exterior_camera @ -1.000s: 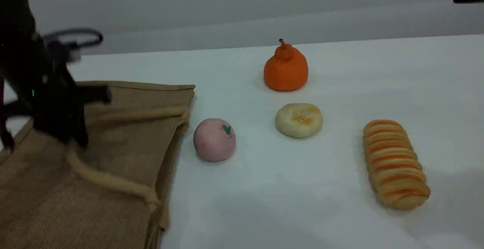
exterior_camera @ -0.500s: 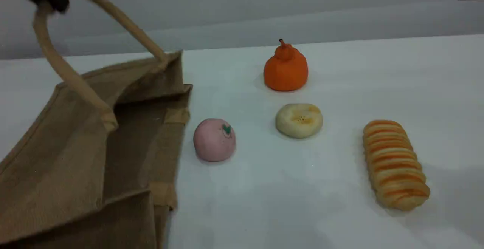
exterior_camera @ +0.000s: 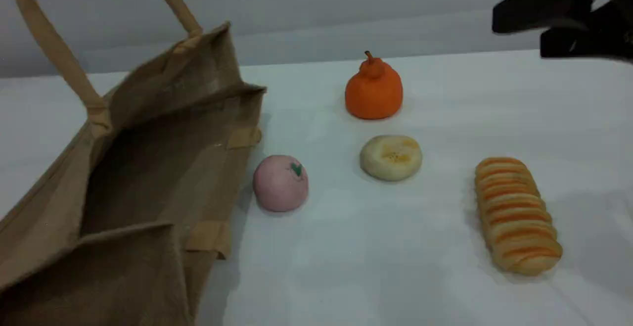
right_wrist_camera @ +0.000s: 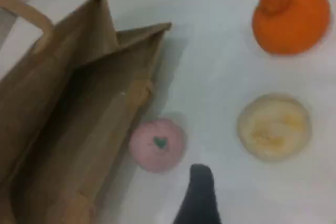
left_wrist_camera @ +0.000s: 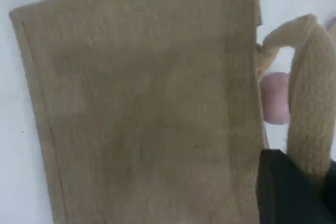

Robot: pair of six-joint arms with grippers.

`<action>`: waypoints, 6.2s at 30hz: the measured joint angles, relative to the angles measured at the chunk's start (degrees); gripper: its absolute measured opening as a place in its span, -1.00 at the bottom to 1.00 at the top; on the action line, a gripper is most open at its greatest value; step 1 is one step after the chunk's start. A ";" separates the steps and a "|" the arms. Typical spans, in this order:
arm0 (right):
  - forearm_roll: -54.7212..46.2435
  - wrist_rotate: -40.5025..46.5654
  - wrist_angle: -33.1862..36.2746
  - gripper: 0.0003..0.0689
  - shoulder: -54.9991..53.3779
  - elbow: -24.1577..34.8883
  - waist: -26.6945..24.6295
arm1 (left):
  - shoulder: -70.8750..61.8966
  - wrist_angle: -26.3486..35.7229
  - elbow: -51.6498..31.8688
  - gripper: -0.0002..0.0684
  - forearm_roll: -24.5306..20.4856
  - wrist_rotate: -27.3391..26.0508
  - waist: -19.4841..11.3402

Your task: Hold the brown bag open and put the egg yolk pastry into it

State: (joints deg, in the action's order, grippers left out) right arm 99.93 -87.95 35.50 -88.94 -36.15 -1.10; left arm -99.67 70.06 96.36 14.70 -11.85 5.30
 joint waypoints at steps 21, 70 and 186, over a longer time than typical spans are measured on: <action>0.12 -0.22 -13.93 0.54 -27.39 -22.36 14.87 | 0.25 -0.09 0.94 -0.74 3.36 -3.54 0.00; -0.25 -2.04 -16.09 -0.90 -39.33 -32.11 14.93 | 1.25 -0.09 0.94 -0.74 0.82 -2.56 0.00; -36.74 34.07 -6.14 0.25 -9.39 -33.39 30.96 | 4.98 -0.10 2.70 -0.74 22.78 -21.88 0.00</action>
State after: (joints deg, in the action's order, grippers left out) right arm 63.19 -53.88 29.36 -98.33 -69.53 29.86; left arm -94.69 69.95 99.06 37.48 -33.73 5.30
